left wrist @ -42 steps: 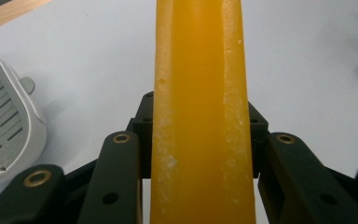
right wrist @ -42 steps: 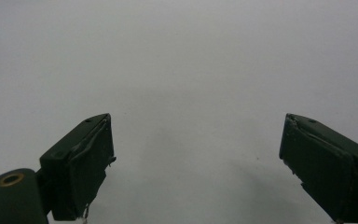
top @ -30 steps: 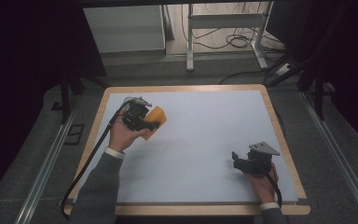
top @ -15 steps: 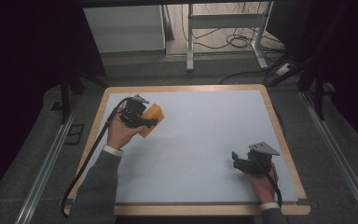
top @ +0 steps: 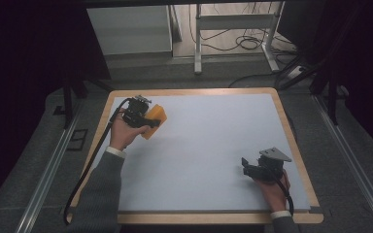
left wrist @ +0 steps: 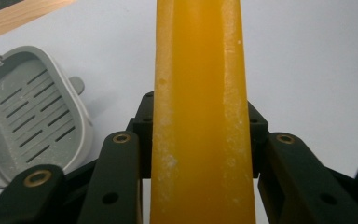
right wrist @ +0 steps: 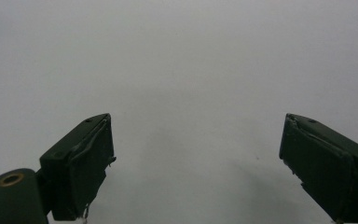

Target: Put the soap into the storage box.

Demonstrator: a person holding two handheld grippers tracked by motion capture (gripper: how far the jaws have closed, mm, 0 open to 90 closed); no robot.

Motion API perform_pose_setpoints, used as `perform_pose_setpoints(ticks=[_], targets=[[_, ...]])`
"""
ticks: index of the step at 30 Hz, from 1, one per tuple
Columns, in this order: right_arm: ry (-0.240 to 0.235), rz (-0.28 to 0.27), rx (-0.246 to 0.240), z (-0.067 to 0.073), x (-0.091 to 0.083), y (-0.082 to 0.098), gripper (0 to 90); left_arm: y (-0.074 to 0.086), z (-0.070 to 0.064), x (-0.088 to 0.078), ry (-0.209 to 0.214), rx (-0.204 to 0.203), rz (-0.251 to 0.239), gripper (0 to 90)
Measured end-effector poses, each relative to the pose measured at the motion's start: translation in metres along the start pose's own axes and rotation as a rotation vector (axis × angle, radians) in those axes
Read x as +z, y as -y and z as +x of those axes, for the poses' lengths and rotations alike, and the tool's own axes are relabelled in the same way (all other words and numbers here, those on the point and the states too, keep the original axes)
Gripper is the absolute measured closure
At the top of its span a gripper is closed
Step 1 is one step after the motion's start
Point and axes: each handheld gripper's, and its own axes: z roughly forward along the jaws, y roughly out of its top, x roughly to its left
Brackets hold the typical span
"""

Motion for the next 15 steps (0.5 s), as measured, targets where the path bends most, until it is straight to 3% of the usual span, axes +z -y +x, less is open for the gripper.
perform_pose_setpoints(ticks=[15], targets=[[-0.001,-0.001,0.000,0.000,0.000,0.000,10.1,-0.010,0.025,-0.002,-0.048,-0.067,-0.027,61.2]])
